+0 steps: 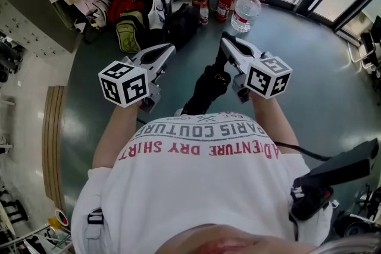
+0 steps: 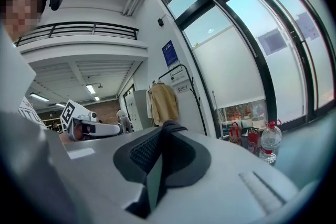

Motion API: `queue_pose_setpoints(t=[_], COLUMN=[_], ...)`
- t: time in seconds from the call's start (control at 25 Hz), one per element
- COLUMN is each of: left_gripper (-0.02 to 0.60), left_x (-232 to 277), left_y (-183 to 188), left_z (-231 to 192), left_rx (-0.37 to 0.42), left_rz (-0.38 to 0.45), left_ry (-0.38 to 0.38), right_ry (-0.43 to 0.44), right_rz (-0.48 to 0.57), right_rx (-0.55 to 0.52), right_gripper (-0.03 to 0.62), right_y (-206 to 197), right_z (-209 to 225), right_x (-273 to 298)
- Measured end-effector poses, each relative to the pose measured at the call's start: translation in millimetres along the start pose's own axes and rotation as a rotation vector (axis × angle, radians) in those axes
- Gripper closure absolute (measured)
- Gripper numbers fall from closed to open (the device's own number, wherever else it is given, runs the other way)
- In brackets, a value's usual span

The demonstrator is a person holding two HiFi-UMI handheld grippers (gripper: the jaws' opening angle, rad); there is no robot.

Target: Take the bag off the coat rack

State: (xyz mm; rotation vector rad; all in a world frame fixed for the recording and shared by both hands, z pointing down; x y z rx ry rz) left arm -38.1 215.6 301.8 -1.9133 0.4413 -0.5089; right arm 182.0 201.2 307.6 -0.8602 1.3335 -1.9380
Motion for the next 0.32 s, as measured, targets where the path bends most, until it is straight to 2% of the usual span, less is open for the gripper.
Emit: queue_pose_setpoints(t=[0.32], left_gripper=[0.58], left_x=[-4.2], left_y=[3.2], left_z=[-4.3], left_rx=[0.001], left_rz=[0.003], left_ry=[-0.002], right_ry=[-0.002], right_rz=[-0.001], right_rx=[-0.003], right_gripper=[0.583], right_y=[1.6], right_z=[-4.7], right_x=[3.7])
Point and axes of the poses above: the fingertips, and each gripper's own axes: x forward along the fingers, z to its right, y out of its top, the point moved 6 cm from there along -x, backward along the fingers, and after that the axes turned 8 degrees about -y, right-handed, at the moved point
